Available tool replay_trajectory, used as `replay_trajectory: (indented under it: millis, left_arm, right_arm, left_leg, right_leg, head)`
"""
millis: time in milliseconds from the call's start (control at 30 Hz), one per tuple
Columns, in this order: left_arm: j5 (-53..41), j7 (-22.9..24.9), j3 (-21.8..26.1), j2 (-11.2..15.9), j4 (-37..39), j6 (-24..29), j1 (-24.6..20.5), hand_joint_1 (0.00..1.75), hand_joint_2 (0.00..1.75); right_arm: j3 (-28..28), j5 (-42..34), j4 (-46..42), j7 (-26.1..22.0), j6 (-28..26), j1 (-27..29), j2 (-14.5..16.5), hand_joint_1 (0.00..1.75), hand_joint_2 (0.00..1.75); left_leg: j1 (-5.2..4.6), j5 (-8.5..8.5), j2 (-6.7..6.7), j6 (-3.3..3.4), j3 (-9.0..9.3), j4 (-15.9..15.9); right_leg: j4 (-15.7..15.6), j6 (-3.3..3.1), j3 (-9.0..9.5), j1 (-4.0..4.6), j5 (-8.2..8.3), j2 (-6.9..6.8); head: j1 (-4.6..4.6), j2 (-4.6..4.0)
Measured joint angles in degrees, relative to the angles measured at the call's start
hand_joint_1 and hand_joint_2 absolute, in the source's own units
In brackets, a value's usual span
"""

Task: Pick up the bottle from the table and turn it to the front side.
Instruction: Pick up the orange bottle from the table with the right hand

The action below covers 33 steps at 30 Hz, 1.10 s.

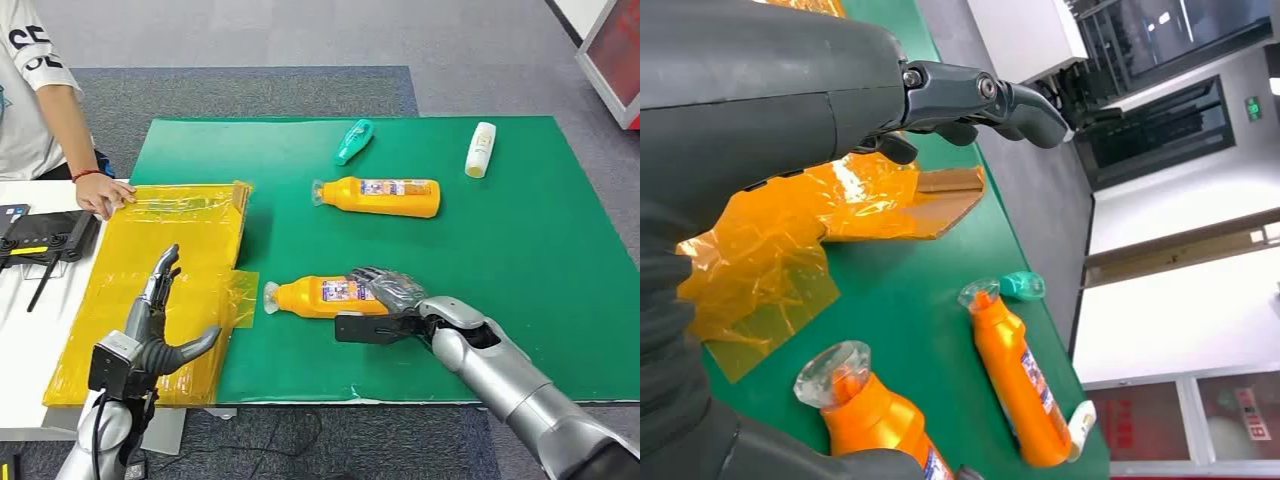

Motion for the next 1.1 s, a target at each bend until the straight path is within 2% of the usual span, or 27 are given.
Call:
replay_trajectory:
  millis: [233, 400, 667, 1100]
  left_arm:
    - [-0.73, 0.86, 0.25, -0.2, -0.1, 0.09, 0.56, 0.0, 1.75]
    - [-1.27, 1.41, 0.52, -0.56, -0.27, 0.05, 0.88, 0.0, 1.75]
    - [-1.46, 1.91, 0.98, -0.89, -0.68, -0.04, 0.91, 0.0, 1.75]
    - [-1.46, 1.92, 1.55, -0.95, -0.68, -0.04, 1.24, 0.0, 1.75]
  right_arm:
    - [0.52, 4.97, 2.91, 5.86, -1.64, -0.69, 2.04, 0.0, 1.75]
    - [0.14, 8.24, 5.0, 7.77, -2.64, -0.94, 3.78, 0.0, 1.75]
    - [-1.94, 10.09, 6.35, 7.99, -1.62, -0.99, 5.58, 0.0, 1.75]
    - [-3.12, 10.33, 7.26, 7.54, -1.52, -1.0, 5.95, 0.0, 1.75]
  left_leg:
    - [0.0, 0.0, 0.0, 0.0, 0.01, 0.0]
    - [0.0, 0.01, 0.0, 0.0, 0.01, 0.0]
    - [0.0, 0.01, 0.0, 0.0, 0.03, 0.0]
    - [0.0, 0.01, 0.0, 0.0, 0.05, 0.0]
  right_leg:
    - [0.0, 0.0, 0.0, 0.0, 0.0, 0.0]
    - [0.0, 0.0, 0.01, 0.0, 0.0, 0.0]
    - [0.0, 0.0, 0.02, 0.0, 0.0, 0.0]
    - [0.0, 0.0, 0.05, 0.0, 0.0, 0.0]
  head:
    - [0.0, 0.0]
    - [-0.01, 0.0]
    - [-0.01, 0.01]
    - [0.0, 0.01]
